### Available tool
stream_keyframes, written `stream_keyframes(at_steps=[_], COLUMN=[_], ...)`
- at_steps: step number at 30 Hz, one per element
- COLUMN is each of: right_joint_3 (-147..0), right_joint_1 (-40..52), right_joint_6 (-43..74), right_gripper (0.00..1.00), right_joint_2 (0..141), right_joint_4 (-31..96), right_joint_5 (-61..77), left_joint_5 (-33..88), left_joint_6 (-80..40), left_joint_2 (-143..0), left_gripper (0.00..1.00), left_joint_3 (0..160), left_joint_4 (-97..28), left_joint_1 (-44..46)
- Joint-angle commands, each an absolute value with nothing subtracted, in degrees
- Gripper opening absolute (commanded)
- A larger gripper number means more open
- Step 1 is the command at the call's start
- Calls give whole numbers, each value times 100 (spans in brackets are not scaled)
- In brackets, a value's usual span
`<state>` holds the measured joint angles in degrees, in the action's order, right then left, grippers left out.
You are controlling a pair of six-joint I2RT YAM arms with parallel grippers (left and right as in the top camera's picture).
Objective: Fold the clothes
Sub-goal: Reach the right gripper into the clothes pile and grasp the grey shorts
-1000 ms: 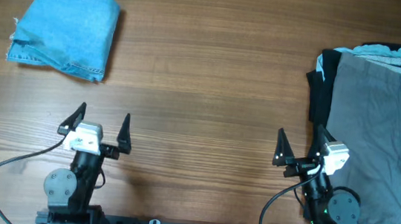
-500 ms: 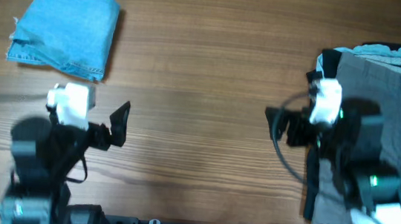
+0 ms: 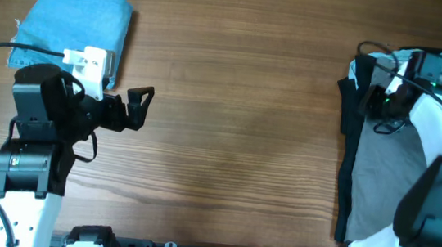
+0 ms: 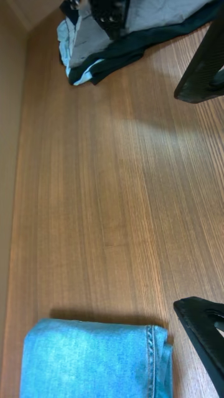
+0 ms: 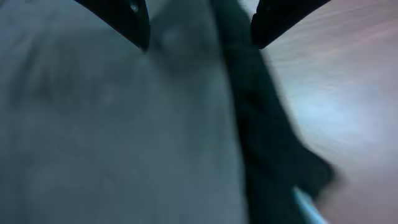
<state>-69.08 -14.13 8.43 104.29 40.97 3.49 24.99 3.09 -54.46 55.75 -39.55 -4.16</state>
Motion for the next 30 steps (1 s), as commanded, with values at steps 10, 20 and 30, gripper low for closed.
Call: stream_keyframes(at_steps=[10,20,30], right_joint_3=[-6954,-7157,-7148], right_joint_1=[-1437,-1437,-1518], right_joint_6=[495,316,790], right_gripper=[59,40,8], right_joint_2=[10665,10663,10774], right_joint_4=[3907,3288,3476], right_joint_5=[12,-51,-499], left_joint_5=[2615,2615,2617], left_joint_6=[272,272,272], left_joint_2=[-5953,-5959,-5959], left_gripper=[100,100,100], left_joint_3=[5658,5658,5658], left_joint_4=[-4016,-4206,-4244], left_joint_1=[-397,-397,-397])
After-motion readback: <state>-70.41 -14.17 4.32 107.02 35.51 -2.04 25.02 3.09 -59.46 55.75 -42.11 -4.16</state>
